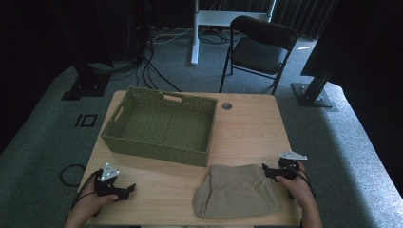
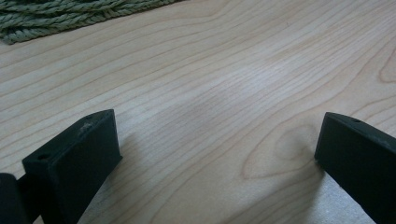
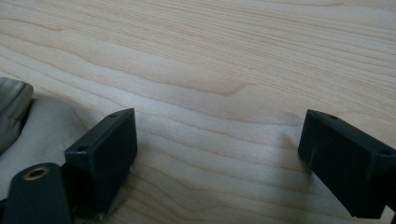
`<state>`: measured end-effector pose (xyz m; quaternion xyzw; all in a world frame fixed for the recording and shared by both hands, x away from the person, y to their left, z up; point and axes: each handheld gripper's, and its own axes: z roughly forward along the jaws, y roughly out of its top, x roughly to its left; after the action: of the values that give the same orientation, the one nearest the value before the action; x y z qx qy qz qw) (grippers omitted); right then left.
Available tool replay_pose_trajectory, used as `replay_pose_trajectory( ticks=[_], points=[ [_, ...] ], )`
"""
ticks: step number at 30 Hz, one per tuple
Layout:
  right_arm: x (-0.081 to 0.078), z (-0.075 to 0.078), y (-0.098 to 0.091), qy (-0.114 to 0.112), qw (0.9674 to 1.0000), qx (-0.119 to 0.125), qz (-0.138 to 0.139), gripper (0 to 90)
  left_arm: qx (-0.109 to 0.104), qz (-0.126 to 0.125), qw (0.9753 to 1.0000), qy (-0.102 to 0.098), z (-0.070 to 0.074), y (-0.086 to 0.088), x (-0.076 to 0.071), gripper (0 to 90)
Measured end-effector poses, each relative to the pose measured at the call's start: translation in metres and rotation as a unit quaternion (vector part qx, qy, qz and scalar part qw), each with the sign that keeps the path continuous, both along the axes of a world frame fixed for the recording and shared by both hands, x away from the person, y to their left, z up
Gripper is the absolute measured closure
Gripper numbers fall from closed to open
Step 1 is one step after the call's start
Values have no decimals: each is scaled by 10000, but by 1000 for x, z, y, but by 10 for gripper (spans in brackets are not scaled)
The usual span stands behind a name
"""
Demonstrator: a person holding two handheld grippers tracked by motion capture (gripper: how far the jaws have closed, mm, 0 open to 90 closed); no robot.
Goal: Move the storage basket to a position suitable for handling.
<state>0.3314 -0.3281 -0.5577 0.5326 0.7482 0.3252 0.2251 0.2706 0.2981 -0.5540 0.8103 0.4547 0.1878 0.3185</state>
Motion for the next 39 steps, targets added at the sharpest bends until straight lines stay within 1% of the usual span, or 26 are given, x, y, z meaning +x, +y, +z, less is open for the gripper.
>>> replay_pose_trajectory(
  ticks=[2,3,6,8,9,10,14,18,20,22,23,24,26,28,33,36,37,38,39],
  points=[
    [0,0,0,0,10000,0,-9,112,8,-25,10000,-3,0,1,1,7],
    [0,0,0,0,10000,1,9,112,9,-101,9999,-5,0,2,1,8],
    [0,0,1,-7,10000,10,1,112,25,-138,9999,15,1,4,3,8],
    [1,0,1,0,10000,88,-6,112,45,-102,9999,6,2,6,5,8],
    [2,1,1,14,9998,186,-22,112,63,-96,9999,4,3,7,6,8],
    [2,2,1,15,9998,201,-35,112,67,-84,9999,-4,4,9,7,8],
    [6,6,3,-5,9997,217,-81,112,-24,-98,9999,-32,7,12,12,8],
    [10,13,6,-60,9998,166,-112,112,-71,-73,9999,-85,11,16,16,8],
    [13,16,7,-93,9997,194,-140,112,-145,-72,9998,-125,14,18,18,8],
    [14,18,8,-116,9996,208,-157,112,-165,-81,9997,-145,15,19,19,8],
    [15,19,8,-123,9995,221,-163,112,-211,-49,9996,-198,18,21,21,8],
    [17,23,11,-176,9994,247,-146,112,-209,-37,9995,-222,20,22,23,8],
    [18,26,13,-209,9993,284,-144,112,-215,3,9994,-275,24,24,25,8],
    [21,32,18,-272,9989,359,-114,112,-172,10,9993,-318,28,26,28,8],
    [23,39,27,-354,9986,390,-20,112,-164,67,9987,-477,43,31,37,8],
    [25,47,38,-439,9982,405,105,113,-219,109,9978,-614,54,35,43,8],
    [25,47,38,-439,9982,405,105,113,-252,126,9974,-662,57,36,45,8],
    [25,49,40,-461,9980,412,140,112,-289,145,9971,-685,60,37,47,8],
    [26,51,43,-481,9978,420,168,112,-275,160,9970,-703,63,38,48,8]
  ],
)
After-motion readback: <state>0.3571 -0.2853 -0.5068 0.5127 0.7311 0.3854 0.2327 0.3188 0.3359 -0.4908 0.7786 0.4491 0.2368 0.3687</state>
